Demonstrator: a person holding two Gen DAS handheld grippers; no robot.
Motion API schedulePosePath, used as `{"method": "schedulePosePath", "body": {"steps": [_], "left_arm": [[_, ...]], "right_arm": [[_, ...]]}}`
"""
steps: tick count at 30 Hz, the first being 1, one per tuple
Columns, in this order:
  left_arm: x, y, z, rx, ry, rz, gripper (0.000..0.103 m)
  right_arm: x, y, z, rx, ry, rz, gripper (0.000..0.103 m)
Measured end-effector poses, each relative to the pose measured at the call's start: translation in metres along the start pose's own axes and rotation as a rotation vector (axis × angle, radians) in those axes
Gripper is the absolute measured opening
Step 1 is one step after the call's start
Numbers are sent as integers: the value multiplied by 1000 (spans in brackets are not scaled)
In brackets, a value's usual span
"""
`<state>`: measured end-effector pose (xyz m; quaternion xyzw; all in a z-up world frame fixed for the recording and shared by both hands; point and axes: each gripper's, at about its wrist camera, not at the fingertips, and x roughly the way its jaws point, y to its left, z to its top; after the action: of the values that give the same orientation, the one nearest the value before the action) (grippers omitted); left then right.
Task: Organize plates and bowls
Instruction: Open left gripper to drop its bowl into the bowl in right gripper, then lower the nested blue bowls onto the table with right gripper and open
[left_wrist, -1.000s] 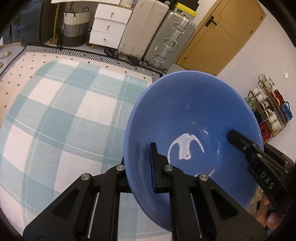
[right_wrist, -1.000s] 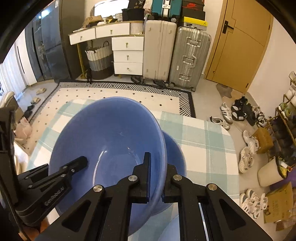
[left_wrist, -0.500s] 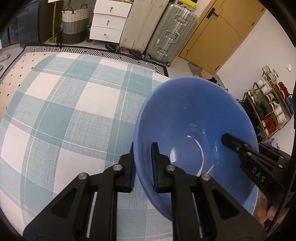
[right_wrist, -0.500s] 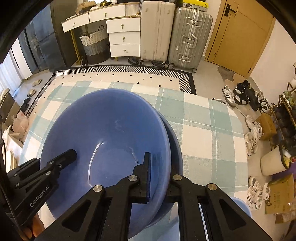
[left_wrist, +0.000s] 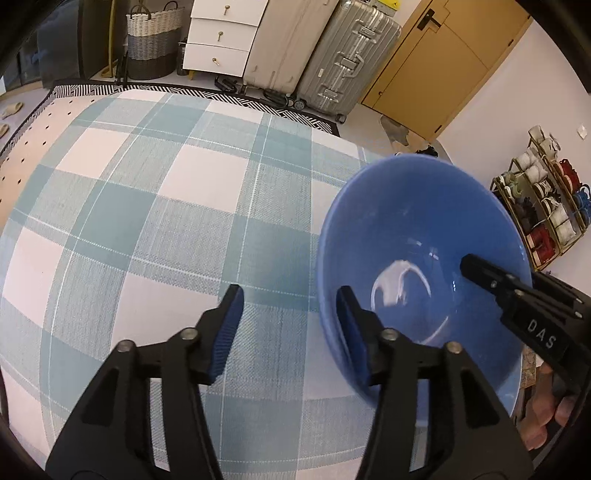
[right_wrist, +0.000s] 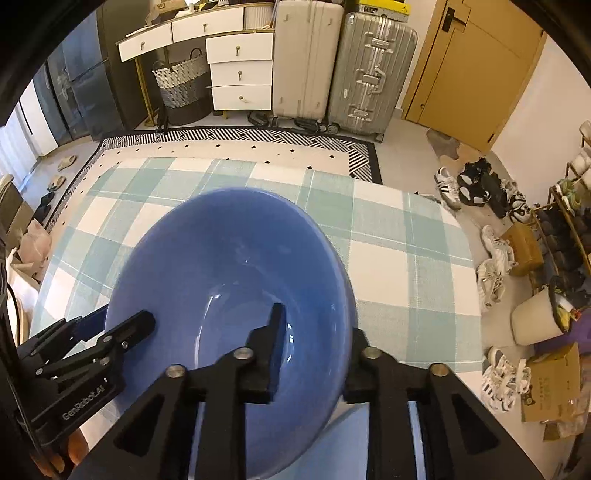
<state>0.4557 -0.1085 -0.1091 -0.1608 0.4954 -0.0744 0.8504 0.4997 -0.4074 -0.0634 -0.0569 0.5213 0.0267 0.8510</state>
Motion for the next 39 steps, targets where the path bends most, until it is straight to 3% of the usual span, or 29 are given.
{"method": "schedulePosePath", "body": {"steps": [10, 16, 24, 32, 37, 39], "left_arm": [[-43, 15, -20, 39, -45, 15, 71], [-73, 27, -29, 50, -66, 48, 73], [-83, 21, -31, 55, -41, 40, 73], [-99, 20, -17, 4, -43, -46, 73], [-115, 24, -14, -20, -77, -69, 74], [-123, 28, -12, -15, -88, -39, 74]], "right_arm": [[-14, 0, -1, 28, 12, 74, 27], [-25, 11, -3, 15, 3, 104, 27], [-19, 6, -10, 31, 36, 115, 29], [-8, -2, -6, 57, 33, 100, 27], [-4, -8, 3, 92, 28, 113, 25], [-2, -12, 6, 109, 30, 111, 25]]}}
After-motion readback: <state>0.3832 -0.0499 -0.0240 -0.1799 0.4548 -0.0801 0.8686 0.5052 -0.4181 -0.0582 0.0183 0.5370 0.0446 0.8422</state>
